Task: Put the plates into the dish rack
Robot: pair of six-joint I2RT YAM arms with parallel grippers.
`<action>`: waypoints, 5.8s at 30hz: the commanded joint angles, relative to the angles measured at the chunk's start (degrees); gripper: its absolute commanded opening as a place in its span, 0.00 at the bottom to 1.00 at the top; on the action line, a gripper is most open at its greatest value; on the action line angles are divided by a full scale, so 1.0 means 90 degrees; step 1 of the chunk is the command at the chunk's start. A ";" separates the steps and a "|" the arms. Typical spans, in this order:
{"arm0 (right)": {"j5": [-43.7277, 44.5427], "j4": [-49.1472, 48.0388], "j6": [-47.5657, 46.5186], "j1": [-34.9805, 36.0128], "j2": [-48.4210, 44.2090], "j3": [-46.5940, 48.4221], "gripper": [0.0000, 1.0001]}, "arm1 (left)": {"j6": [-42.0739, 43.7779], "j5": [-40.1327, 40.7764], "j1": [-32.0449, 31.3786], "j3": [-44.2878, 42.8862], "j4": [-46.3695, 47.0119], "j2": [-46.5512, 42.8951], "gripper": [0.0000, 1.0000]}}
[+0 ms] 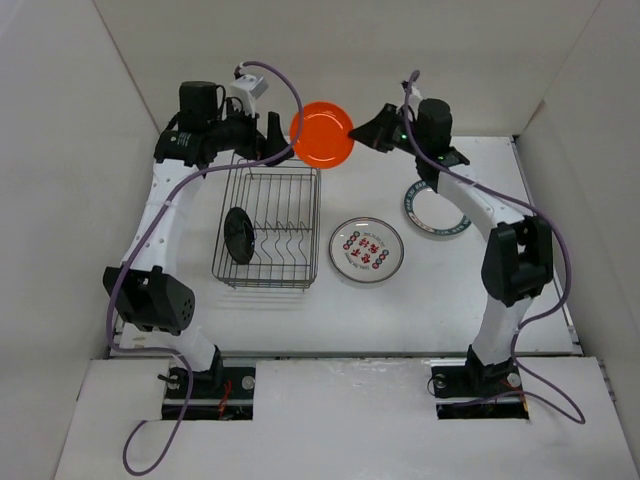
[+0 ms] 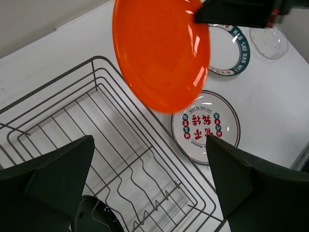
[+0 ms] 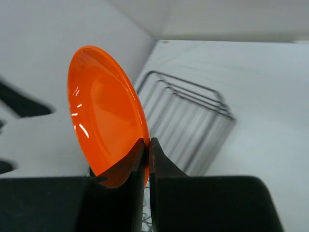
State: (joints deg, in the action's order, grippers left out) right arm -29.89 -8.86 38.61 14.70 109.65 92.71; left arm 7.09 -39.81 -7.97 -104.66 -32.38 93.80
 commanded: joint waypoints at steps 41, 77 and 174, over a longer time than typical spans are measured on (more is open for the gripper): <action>0.2578 0.1473 -0.1292 0.1355 -0.1450 -0.1101 1.00 | -0.0398 0.4746 -0.0179 0.2829 -0.0865 -0.2814 0.00; 0.2393 0.1473 -0.1419 0.1004 -0.1568 -0.1911 1.00 | -0.0798 0.5127 -0.0560 0.3660 -0.0288 -0.1555 0.00; 0.5499 0.5653 0.3707 -0.3489 -0.0864 -0.2439 0.00 | -0.0036 0.1494 -0.0560 0.0067 -0.0894 -0.0227 1.00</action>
State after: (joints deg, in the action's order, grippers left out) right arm 18.39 37.28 70.41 -16.53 103.28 69.73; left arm 5.98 -25.10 -13.04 -100.99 -40.51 91.59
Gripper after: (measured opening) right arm 0.024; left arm 0.997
